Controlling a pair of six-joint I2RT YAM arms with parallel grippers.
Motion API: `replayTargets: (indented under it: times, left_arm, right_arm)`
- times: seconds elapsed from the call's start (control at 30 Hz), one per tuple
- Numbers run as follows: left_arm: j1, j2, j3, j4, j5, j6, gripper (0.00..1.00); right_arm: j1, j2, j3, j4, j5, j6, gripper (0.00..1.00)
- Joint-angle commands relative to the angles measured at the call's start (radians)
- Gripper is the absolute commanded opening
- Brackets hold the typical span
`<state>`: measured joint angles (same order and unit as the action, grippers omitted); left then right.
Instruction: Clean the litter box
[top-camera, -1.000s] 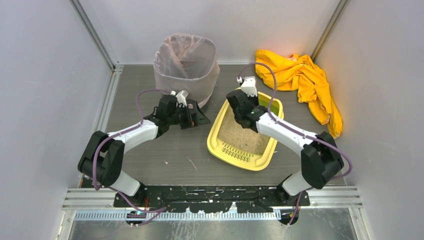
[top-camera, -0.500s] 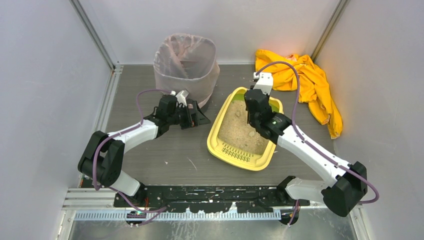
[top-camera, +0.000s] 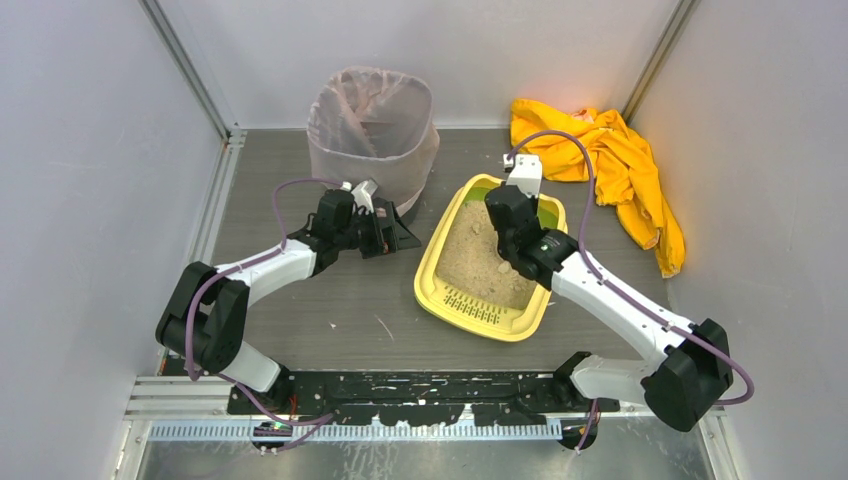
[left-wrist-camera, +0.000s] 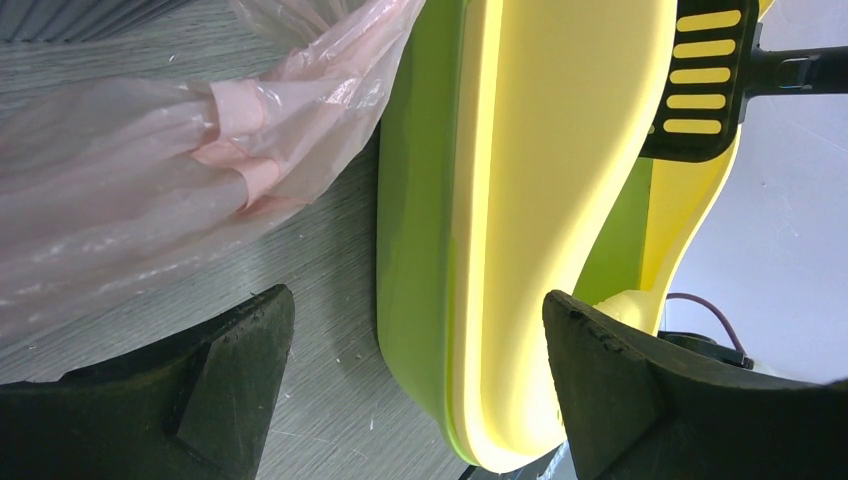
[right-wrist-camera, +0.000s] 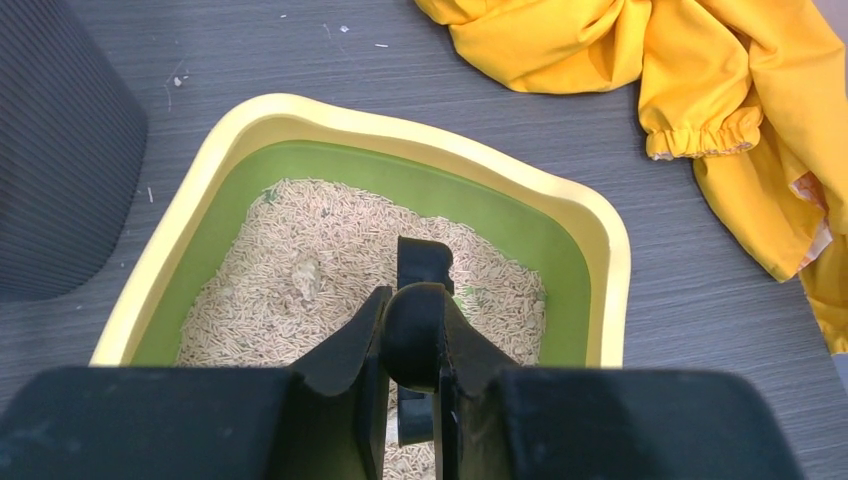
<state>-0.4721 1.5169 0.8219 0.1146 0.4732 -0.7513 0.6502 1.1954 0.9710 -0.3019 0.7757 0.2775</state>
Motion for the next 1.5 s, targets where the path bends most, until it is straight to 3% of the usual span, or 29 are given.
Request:
replayTargets:
  times: [0.0,0.27,0.7,0.93,1.47]
  left_arm:
    - [-0.003,0.001,0.019,0.044,0.02,0.007,0.93]
    - [-0.003,0.023,0.026,0.045,0.025,0.007,0.93]
    - [-0.004,0.031,0.029,0.043,0.021,0.009,0.93]
    - [-0.003,0.036,0.029,0.045,0.021,0.007,0.93]
    - [-0.003,0.032,0.029,0.042,0.019,0.012,0.93]
  right_arm:
    - [-0.006,-0.052,-0.008,0.027,0.047,-0.025,0.01]
    - [-0.009,-0.096,-0.052,-0.023,0.083,-0.04,0.01]
    - [-0.008,-0.114,-0.117,-0.009,-0.156,0.111,0.01]
    - [-0.017,-0.174,-0.114,0.001,-0.183,0.138,0.01]
    - [-0.341,-0.205,-0.248,0.189,-0.587,0.297,0.01]
